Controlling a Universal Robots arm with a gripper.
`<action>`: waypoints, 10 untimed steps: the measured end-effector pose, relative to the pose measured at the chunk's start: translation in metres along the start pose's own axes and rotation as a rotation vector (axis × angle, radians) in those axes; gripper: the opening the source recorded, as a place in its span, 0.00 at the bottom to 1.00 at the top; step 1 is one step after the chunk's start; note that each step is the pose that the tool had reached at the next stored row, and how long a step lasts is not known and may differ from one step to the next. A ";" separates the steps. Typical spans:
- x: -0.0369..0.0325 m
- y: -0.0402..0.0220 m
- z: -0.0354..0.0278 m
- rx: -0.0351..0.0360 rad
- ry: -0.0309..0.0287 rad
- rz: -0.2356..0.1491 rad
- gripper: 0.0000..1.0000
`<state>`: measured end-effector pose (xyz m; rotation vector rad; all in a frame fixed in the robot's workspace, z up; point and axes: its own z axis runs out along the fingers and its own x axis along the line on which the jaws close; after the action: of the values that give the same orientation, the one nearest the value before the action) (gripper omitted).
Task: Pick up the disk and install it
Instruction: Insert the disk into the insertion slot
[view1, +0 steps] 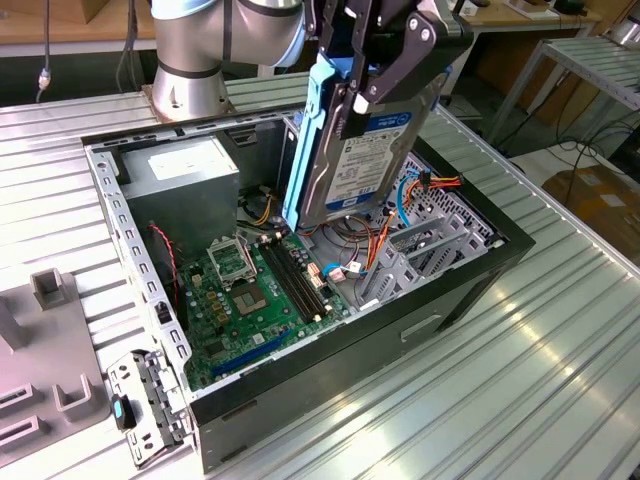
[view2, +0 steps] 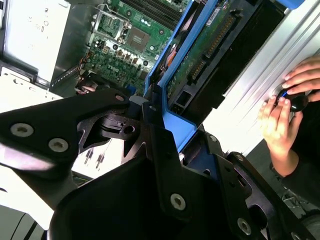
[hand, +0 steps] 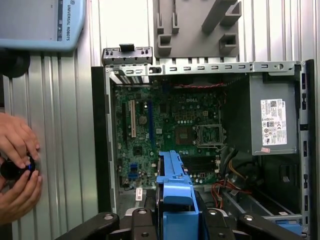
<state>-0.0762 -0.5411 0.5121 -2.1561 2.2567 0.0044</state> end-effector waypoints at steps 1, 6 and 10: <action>0.0000 -0.0011 0.0001 0.0000 0.0001 0.000 0.37; -0.0002 -0.0060 0.0006 0.0000 0.0001 0.000 0.37; -0.0003 -0.0098 0.0010 0.0000 0.0000 0.000 0.37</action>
<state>-0.0664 -0.5412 0.5112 -2.1561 2.2567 0.0044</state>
